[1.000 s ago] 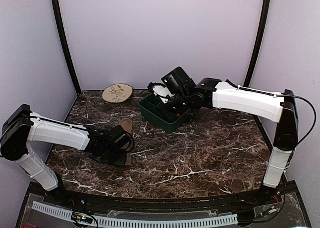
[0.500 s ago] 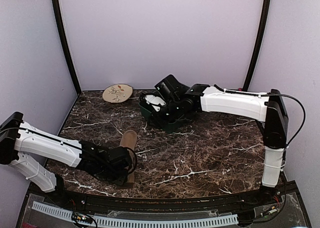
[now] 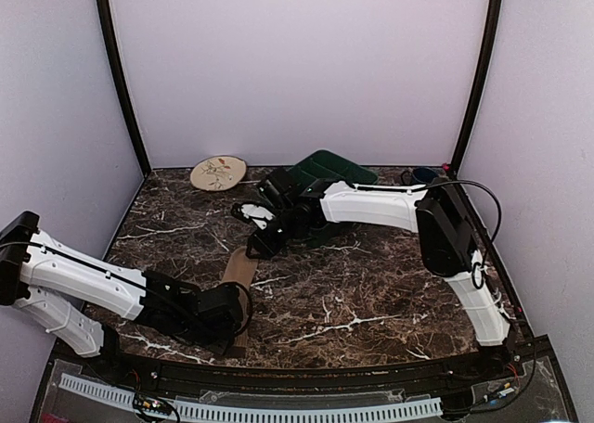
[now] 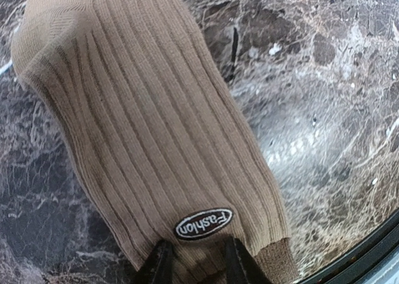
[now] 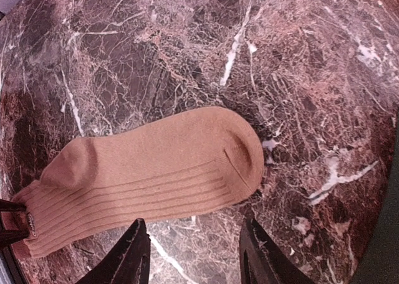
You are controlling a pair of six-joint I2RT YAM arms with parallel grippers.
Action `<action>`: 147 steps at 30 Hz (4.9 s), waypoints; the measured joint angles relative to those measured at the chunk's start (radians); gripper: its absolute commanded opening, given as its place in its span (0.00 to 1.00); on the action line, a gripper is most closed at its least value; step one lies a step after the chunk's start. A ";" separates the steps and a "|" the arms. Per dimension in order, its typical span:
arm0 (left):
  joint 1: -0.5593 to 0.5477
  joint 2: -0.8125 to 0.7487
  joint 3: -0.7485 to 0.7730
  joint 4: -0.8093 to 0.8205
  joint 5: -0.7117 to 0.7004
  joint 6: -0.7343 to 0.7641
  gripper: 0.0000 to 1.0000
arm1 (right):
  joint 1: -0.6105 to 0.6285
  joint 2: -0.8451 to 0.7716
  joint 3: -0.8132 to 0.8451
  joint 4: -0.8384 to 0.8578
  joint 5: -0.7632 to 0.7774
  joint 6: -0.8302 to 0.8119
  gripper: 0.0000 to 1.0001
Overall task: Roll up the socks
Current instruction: Smooth out the sock at the center of the board, then pick up the sock from the center of the board, then fold the sock at the center of the board.
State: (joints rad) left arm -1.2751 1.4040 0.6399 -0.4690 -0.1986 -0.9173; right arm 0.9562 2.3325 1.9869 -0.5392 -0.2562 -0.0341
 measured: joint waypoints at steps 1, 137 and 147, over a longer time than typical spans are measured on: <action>-0.002 -0.010 -0.007 -0.002 0.003 -0.003 0.33 | 0.000 0.013 0.008 0.001 -0.007 -0.002 0.47; 0.162 -0.166 0.080 -0.227 -0.049 0.048 0.33 | 0.148 -0.438 -0.415 0.127 0.379 0.220 0.00; 0.206 -0.180 0.075 -0.167 -0.048 0.019 0.34 | 0.219 -0.380 -0.390 0.108 0.415 0.266 0.00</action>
State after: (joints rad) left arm -1.0695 1.2236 0.7151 -0.6365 -0.2462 -0.8978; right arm 1.1751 1.9522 1.5970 -0.4313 0.1593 0.2314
